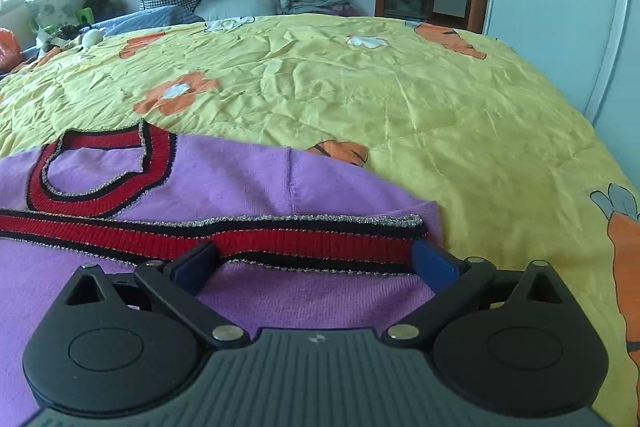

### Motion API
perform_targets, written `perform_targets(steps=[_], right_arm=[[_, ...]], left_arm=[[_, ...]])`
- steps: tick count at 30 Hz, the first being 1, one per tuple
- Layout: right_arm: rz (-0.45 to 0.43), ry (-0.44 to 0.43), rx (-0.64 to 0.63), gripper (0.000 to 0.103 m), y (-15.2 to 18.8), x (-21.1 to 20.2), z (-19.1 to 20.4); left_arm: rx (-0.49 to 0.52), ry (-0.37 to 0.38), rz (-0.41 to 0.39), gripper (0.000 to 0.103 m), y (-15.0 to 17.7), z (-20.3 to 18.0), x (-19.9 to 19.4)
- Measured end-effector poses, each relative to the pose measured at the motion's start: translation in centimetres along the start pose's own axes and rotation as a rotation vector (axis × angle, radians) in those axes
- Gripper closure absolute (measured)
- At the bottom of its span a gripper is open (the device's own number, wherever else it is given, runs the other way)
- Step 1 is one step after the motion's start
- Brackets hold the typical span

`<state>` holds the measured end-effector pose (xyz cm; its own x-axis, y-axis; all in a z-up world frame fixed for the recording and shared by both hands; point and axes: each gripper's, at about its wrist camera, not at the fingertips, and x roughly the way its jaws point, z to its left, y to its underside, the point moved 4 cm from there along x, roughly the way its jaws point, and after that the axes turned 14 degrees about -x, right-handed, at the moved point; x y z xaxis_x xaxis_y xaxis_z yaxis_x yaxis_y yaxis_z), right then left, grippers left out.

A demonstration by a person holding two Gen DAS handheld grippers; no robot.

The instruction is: Fold small clothes

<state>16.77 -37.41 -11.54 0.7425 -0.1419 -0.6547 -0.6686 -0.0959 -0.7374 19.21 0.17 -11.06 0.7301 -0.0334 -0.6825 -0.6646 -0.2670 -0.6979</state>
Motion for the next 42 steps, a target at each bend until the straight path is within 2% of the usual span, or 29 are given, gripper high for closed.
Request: perform_targets(steps=[5,7,9,10,12,13,14,16,17,19,22,24,26,27,28,32,34,36,38,39,42], right_arm=[[0.021,0.001,-0.04,0.0,-0.3,-1.3,0.9],[-0.001,0.055,-0.08,0.0,0.1,-4.0,2.0],[0.029,0.102,-0.144,0.0,1.2,-6.0,3.4],[0.033,0.087,-0.163,0.0,2.1,-6.7,4.0],[0.022,0.019,-0.18,0.0,4.0,-7.4,4.9],[-0.006,0.016,-0.18,0.0,4.9,-8.0,4.6],[-0.007,0.014,-0.139,0.0,5.5,-8.2,3.8],[0.049,-0.073,0.012,0.0,6.3,-8.5,1.5],[0.066,-0.068,0.035,0.0,6.3,-9.3,1.0],[0.051,-0.014,0.004,0.0,6.1,-11.4,1.2],[0.012,-0.066,-0.003,0.0,6.7,-13.3,2.9],[0.011,-0.082,-0.014,0.0,7.5,-13.5,4.5],[0.068,-0.054,-0.052,0.0,8.8,-12.4,5.9],[0.041,-0.039,-0.066,0.0,9.4,-12.3,6.2],[0.023,-0.034,-0.067,0.0,9.6,-12.5,6.3],[0.08,-0.055,-0.037,0.0,8.8,-12.5,6.1],[0.038,-0.062,-0.009,0.0,8.2,-13.3,6.3],[-0.019,-0.02,0.021,0.0,8.1,-14.1,6.1],[0.021,0.018,0.024,0.0,8.5,-13.2,6.2],[0.073,-0.003,0.008,0.0,8.8,-12.2,6.4],[0.066,-0.011,-0.023,0.0,9.4,-12.4,6.6]], left_arm=[[-0.021,0.007,-0.008,0.0,-0.1,0.0,-0.6],[-0.046,-0.01,0.019,0.0,0.3,0.5,-2.0],[-0.081,0.041,0.039,0.0,1.4,0.8,-4.2],[-0.065,0.074,0.045,0.0,2.2,0.6,-5.2],[0.016,0.021,0.044,0.0,4.2,0.0,-6.0],[0.04,0.012,0.059,0.0,5.1,0.0,-6.0],[0.029,0.022,0.059,0.0,5.6,0.5,-6.2],[-0.012,0.005,0.077,0.0,5.5,1.6,-7.1],[-0.023,-0.009,0.083,0.0,5.3,2.0,-8.0],[-0.012,-0.007,0.037,0.0,5.1,2.3,-10.4],[0.013,0.041,0.031,0.0,6.3,1.1,-12.3],[0.045,0.04,0.049,0.0,7.6,0.0,-12.1],[0.072,0.018,0.091,0.0,9.2,-0.7,-11.2],[0.082,0.001,0.113,0.0,10.0,-0.8,-10.7],[0.103,-0.004,0.08,0.0,10.5,-1.0,-11.0],[0.096,0.001,0.123,0.0,10.3,-0.9,-11.4],[0.087,0.008,0.149,0.0,10.1,-1.1,-11.3],[0.07,-0.006,0.168,0.0,10.2,-1.2,-11.0],[0.086,-0.028,0.168,0.0,10.4,-1.5,-10.9],[0.089,-0.036,0.169,0.0,10.5,-1.7,-10.9],[0.074,-0.046,0.187,0.0,10.3,-1.6,-10.9]])
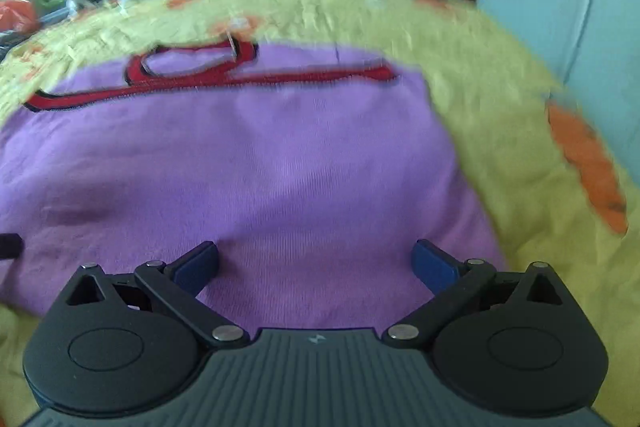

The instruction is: Fold small clothes

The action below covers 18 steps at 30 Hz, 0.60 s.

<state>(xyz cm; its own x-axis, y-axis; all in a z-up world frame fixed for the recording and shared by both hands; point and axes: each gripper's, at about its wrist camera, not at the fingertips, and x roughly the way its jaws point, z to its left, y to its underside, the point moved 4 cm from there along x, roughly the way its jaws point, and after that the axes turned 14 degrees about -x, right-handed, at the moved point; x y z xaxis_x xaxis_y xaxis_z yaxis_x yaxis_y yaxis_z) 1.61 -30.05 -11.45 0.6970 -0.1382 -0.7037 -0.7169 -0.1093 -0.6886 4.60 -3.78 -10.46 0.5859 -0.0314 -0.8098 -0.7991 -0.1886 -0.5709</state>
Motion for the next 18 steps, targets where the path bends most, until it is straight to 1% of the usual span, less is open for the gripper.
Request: perform_targets(steps=[2,5,7,9,13,14,17,18], right_arm=[[0.012,-0.019,0.01,0.0,-0.4,-0.2,0.0],[-0.017,-0.034,0.024,0.0,-1.2,-0.4,0.3],[0.034,-0.058,0.022,0.0,-0.9,0.2,0.7],[0.015,-0.025,-0.022,0.0,-0.3,-0.2,1.4],[-0.038,-0.028,-0.018,0.0,1.5,-1.6,1.4],[-0.038,-0.03,-0.029,0.0,1.7,-1.9,1.5],[0.027,-0.042,-0.02,0.0,0.7,-2.3,1.5],[0.011,-0.054,-0.009,0.0,0.1,-2.6,1.6]], left_arm=[[-0.001,-0.007,0.01,0.0,-0.1,-0.1,0.0],[-0.006,-0.011,0.018,0.0,-0.1,0.0,0.0],[-0.004,-0.012,0.02,0.0,-0.1,0.0,-0.1],[0.0,-0.009,0.017,0.0,0.0,0.0,-0.1],[0.003,-0.003,0.022,0.0,0.2,0.2,-0.3],[0.006,-0.001,0.019,0.0,0.3,0.2,-0.3],[0.017,0.001,0.021,0.0,0.3,0.1,-0.4],[0.032,0.009,0.033,0.0,0.2,0.1,-0.4]])
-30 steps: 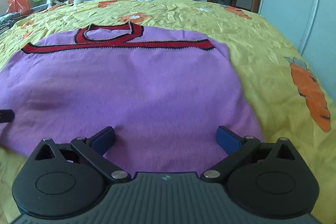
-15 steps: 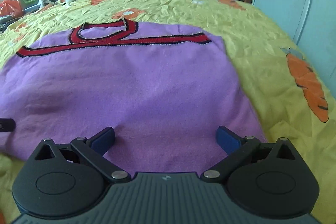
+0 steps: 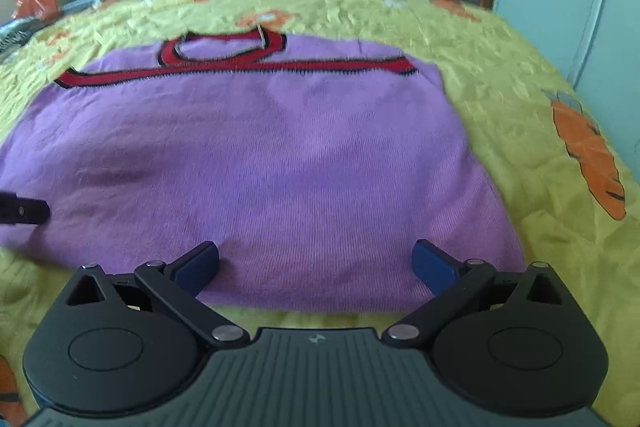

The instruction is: Fold small clothes

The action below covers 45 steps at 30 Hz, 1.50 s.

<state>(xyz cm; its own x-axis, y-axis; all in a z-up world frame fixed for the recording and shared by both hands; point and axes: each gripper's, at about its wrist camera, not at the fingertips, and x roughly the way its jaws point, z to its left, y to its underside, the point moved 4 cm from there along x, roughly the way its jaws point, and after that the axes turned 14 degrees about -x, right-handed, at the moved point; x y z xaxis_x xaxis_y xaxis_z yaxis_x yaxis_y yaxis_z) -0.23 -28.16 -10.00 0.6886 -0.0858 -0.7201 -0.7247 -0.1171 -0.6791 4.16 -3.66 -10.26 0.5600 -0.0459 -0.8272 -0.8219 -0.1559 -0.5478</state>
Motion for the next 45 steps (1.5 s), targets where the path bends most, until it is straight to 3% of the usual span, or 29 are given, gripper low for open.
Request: perform_targets(steps=[3,6,9,14,16,20,25,32,35,39,41,43,45], right_arm=[[-0.084,-0.016,0.012,0.0,-2.0,-0.5,1.1],[-0.055,-0.036,-0.018,0.0,-3.7,1.3,2.7],[-0.052,0.001,-0.029,0.0,-4.9,2.6,3.8],[-0.041,-0.045,0.023,0.0,-6.3,4.1,4.8],[-0.043,-0.053,0.028,0.0,-6.5,4.1,5.4],[0.008,-0.02,-0.035,0.0,-5.5,5.3,7.1],[-0.045,0.013,-0.037,0.0,-4.9,5.1,7.7],[-0.031,0.01,-0.042,0.0,-5.0,4.9,7.7],[-0.03,-0.011,-0.056,0.0,-5.0,4.4,8.3],[-0.075,-0.004,-0.054,0.0,-4.1,4.2,8.8],[-0.096,-0.006,-0.051,0.0,-3.8,4.1,8.7],[-0.101,-0.008,-0.049,0.0,-3.8,4.1,8.7],[-0.103,-0.006,-0.047,0.0,-3.8,4.1,8.7]], left_arm=[[-0.001,0.012,-0.009,0.0,-0.6,0.6,-0.4],[0.022,-0.008,-0.037,0.0,-2.7,1.2,-0.2],[0.04,0.031,-0.087,0.0,-6.2,1.0,0.3],[0.052,0.041,-0.089,0.0,-11.6,-0.7,4.4],[0.073,-0.007,-0.057,0.0,-12.1,-1.2,6.5],[0.037,0.031,-0.038,0.0,-12.0,-0.4,7.6],[0.039,0.042,-0.04,0.0,-11.8,0.1,7.5],[0.028,0.058,-0.08,0.0,-11.9,0.0,7.6],[0.075,0.102,-0.106,0.0,-11.9,0.2,7.7],[0.132,0.227,-0.06,0.0,-13.0,1.6,7.4],[0.118,0.303,-0.064,0.0,-13.6,3.2,7.1],[0.079,0.311,-0.077,0.0,-14.3,5.0,7.0],[0.045,0.373,-0.091,0.0,-15.0,6.9,6.8]])
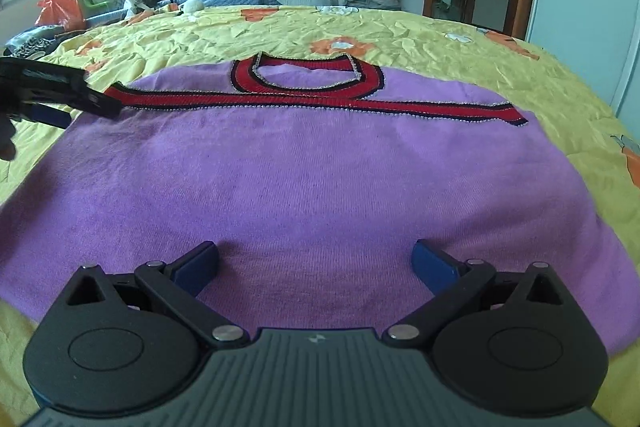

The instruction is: Fold small clothes

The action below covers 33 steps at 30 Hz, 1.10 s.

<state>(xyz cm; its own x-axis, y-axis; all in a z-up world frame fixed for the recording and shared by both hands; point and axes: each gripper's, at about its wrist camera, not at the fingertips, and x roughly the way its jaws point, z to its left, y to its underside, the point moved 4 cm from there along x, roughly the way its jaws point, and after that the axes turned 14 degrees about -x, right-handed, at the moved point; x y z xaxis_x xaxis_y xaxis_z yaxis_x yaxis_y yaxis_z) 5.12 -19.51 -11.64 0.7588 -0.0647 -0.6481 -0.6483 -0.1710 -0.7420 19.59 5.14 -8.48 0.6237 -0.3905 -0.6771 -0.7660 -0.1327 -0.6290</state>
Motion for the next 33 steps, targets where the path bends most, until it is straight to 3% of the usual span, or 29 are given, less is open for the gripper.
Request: perform_targets(steps=[6,13,15,16,17,19,20,24,28,30,33], right_arm=[[-0.009,0.012,0.003,0.0,0.0,0.0,0.0],[-0.01,-0.001,-0.01,0.0,0.1,0.0,0.0],[-0.013,-0.01,-0.01,0.0,0.2,-0.1,-0.1],[-0.014,-0.01,-0.01,0.0,0.2,-0.1,-0.1],[-0.014,-0.008,-0.013,0.0,0.3,-0.2,0.0],[-0.013,-0.004,-0.012,0.0,0.3,-0.2,0.0],[-0.013,-0.003,-0.011,0.0,0.3,-0.2,0.0],[-0.004,-0.005,-0.04,0.0,-0.4,-0.8,0.4],[-0.132,-0.088,-0.158,0.0,-2.7,-3.5,4.3],[-0.171,-0.168,-0.261,0.0,-3.4,-4.5,7.8],[-0.194,-0.211,-0.431,0.0,-3.3,-4.9,13.2]], left_arm=[[-0.076,0.082,0.1,0.0,-1.6,2.2,1.5],[-0.026,0.159,0.153,0.004,-2.7,0.7,3.6],[-0.018,0.16,0.162,0.015,-3.2,0.5,4.2],[-0.013,0.157,0.162,0.034,-3.4,0.4,4.3],[-0.009,0.15,0.168,0.061,-3.7,0.4,4.6],[-0.034,0.139,0.187,0.084,-4.1,1.0,5.0],[-0.065,0.162,0.205,0.09,-4.3,1.5,5.0],[-0.175,0.219,0.227,0.09,-4.5,3.1,4.9],[-0.242,0.24,0.235,0.09,-5.2,3.3,4.3],[-0.223,0.235,0.234,0.09,-5.6,2.6,4.0],[-0.152,0.2,0.232,0.09,-5.5,1.6,3.9]])
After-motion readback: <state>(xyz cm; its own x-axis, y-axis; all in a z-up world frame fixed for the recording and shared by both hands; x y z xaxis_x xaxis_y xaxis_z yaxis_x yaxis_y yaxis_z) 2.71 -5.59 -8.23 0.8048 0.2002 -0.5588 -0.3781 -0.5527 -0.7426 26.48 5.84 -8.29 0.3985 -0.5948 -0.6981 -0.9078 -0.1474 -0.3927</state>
